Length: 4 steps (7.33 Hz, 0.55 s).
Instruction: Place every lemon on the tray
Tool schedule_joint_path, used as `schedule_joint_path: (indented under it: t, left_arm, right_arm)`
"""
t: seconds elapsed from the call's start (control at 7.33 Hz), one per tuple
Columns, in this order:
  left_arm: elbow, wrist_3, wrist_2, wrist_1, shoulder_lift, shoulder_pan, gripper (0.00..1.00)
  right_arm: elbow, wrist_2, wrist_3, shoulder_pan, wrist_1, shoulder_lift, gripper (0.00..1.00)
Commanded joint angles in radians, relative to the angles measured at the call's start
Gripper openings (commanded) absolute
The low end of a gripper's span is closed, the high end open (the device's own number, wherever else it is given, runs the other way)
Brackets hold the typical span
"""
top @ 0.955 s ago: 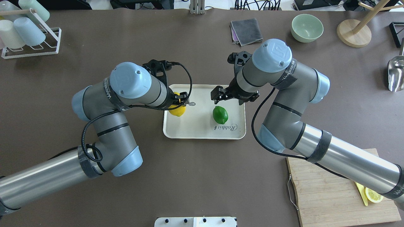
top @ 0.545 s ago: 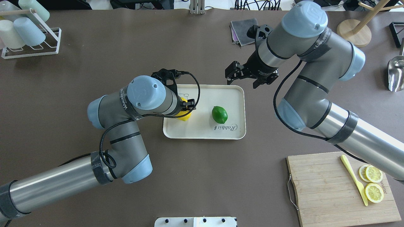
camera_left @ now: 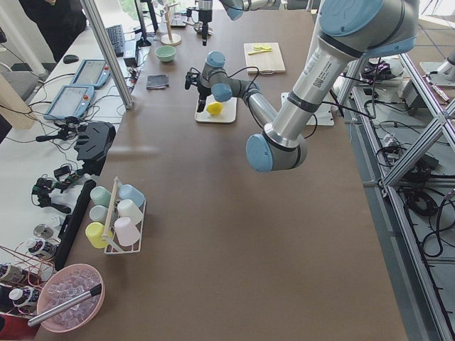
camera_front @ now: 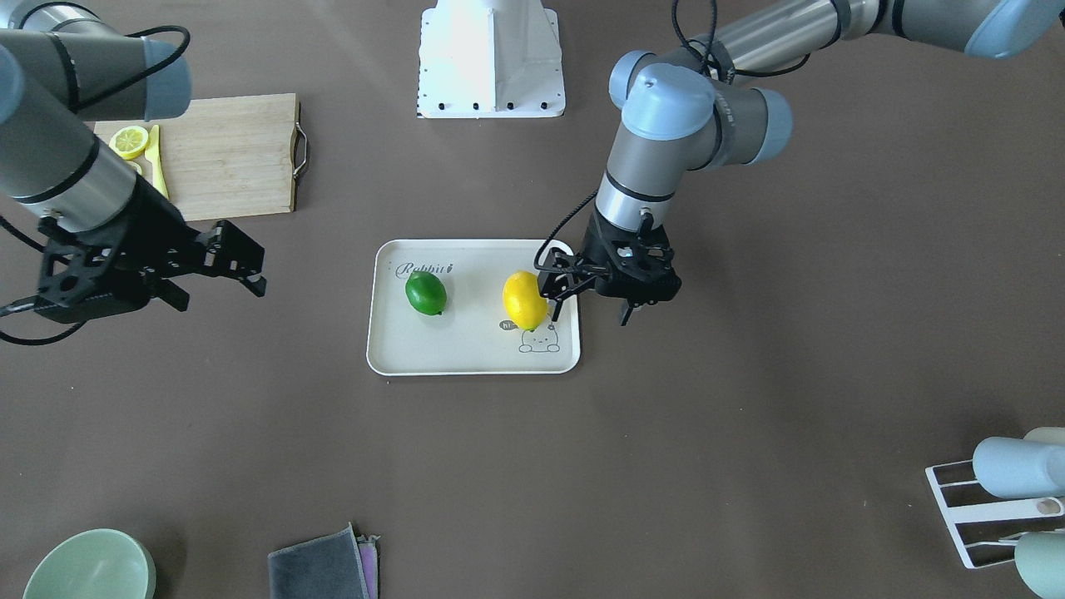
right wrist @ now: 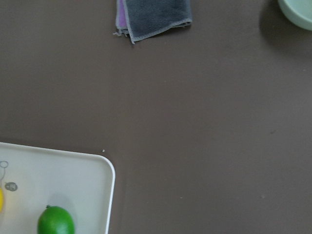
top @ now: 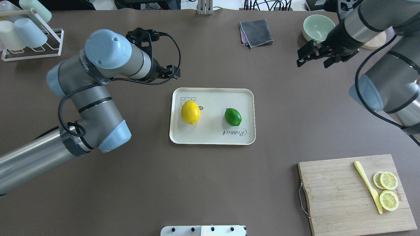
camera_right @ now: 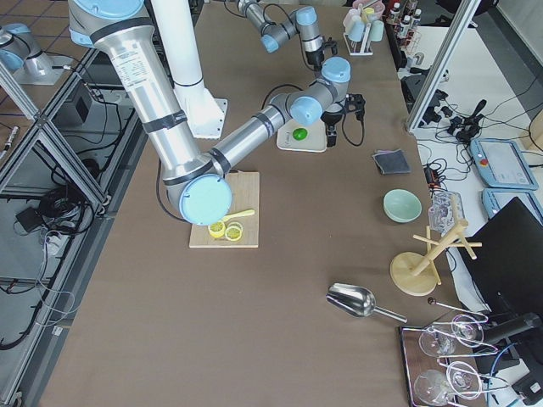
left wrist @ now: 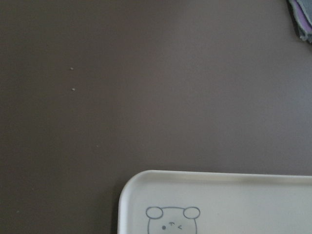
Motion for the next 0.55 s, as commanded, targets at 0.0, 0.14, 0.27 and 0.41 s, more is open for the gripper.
schedule_joint_path:
  t: [0.0, 0.14, 0.27, 0.41]
  left_arm:
    - [-0.152, 0.272, -0.071, -0.014, 0.215, -0.152, 0.98]
    - [-0.201, 0.302, -0.072, -0.050, 0.327, -0.208, 0.98]
    - [-0.190, 0.306, -0.068, -0.124, 0.414, -0.242, 0.98]
    - [-0.164, 0.345, -0.078, -0.187, 0.501, -0.293, 0.98]
  right_arm:
    - [0.039, -0.094, -0.129, 0.058, 0.078, -0.173, 1.00]
    - [0.038, -0.095, -0.133, 0.078, 0.080, -0.188, 1.00]
    - [0.038, -0.090, -0.133, 0.101, 0.073, -0.224, 1.00]
    - [0.033, -0.089, -0.148, 0.136, 0.041, -0.250, 1.00]
